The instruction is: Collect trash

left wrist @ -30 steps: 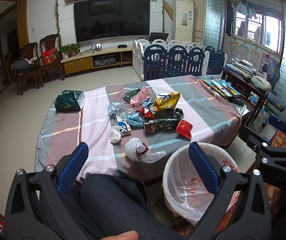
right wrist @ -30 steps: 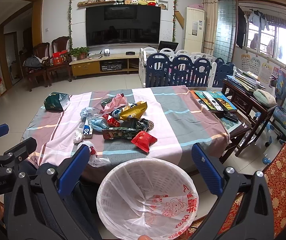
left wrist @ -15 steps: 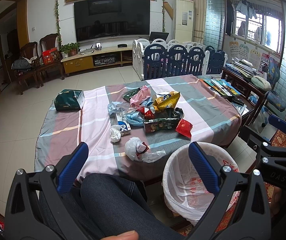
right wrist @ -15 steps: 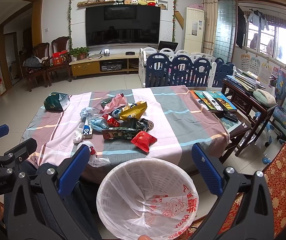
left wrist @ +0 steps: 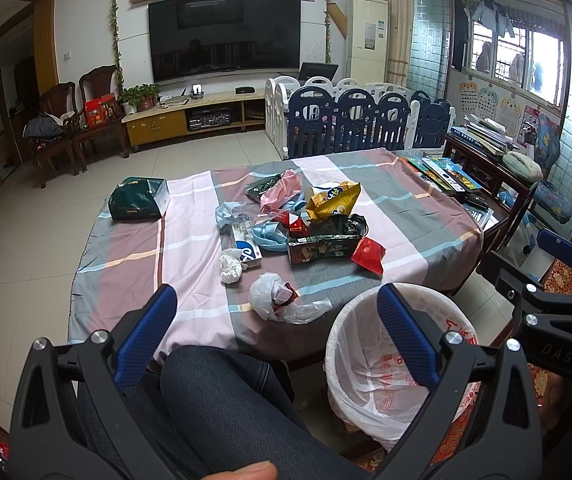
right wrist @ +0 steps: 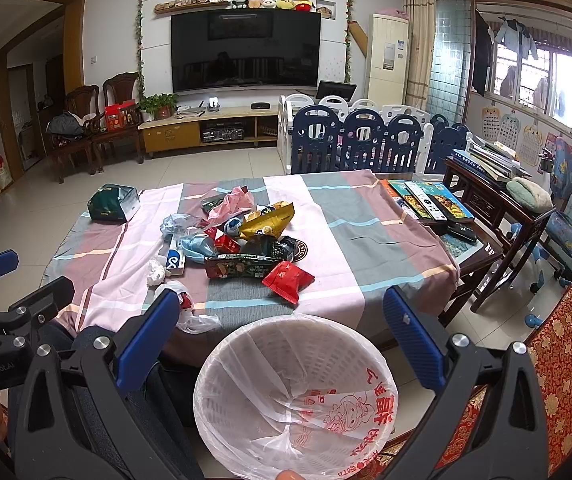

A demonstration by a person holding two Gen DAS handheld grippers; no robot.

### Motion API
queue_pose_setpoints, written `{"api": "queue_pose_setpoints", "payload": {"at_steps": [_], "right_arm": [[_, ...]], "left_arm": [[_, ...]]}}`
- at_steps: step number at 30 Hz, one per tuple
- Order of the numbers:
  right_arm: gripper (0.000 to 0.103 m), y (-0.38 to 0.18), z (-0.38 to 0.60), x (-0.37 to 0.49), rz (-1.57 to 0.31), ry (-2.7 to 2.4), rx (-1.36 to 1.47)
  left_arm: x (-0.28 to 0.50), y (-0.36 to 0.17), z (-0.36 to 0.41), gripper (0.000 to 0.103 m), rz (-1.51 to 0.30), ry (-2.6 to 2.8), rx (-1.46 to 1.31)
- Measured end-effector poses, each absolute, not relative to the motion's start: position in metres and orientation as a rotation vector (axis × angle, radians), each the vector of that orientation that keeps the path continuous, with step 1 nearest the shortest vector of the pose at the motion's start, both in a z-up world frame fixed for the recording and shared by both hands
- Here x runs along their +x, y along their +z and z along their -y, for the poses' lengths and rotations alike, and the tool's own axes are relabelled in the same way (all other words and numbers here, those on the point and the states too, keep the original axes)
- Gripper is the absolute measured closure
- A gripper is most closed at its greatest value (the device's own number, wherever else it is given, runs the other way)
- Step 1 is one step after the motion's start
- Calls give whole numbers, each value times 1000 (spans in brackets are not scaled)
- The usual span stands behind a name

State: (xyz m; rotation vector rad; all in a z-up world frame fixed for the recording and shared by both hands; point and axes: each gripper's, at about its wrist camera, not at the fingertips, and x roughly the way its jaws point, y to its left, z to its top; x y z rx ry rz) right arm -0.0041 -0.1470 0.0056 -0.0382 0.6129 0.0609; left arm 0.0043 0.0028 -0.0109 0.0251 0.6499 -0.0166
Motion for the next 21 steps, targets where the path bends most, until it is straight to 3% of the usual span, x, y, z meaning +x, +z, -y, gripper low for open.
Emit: {"api": "queue_pose_setpoints", "payload": {"at_steps": [21], "right_arm": [[3,5,153,-8,-603,60,-39]], "left_arm": [[-1,-11,0,3,-645,-14,21]]}}
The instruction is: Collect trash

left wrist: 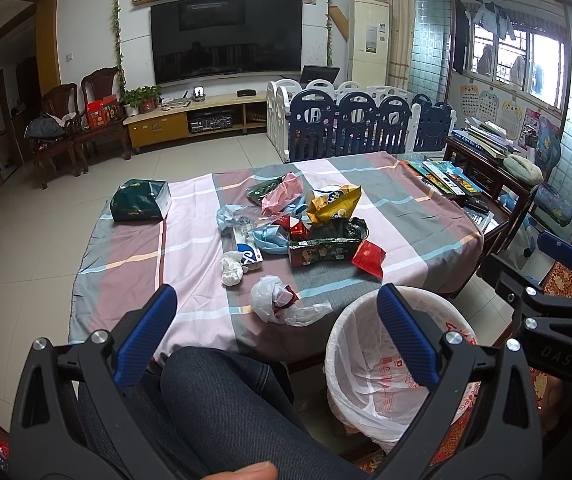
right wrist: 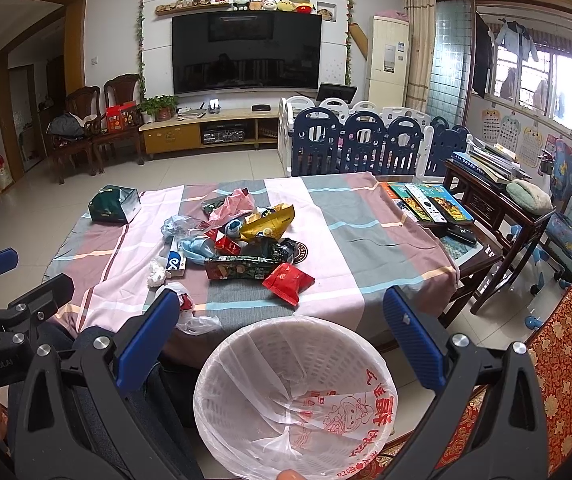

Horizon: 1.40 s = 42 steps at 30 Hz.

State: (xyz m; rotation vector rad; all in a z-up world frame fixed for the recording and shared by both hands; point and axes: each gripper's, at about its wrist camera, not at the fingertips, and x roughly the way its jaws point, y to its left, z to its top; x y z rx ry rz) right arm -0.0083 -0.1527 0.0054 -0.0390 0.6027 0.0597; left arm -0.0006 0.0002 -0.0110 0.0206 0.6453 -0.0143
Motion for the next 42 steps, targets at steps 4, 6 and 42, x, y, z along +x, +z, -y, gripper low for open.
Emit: {"api": "queue_pose_setpoints", "payload": {"at_steps": [4,6,42], "right_arm": [[3,6,152,-8,-603,60,-39],[3,6,152,-8,-602,60,-39],[3,-19,174,10,-666,-12,-40]], "left_arm": [[-1,-11,0,3,-646,-14,19],[0,-11,-1,3,-646,-14,20],[24,-17,-66,3,-622,136,-108]]}}
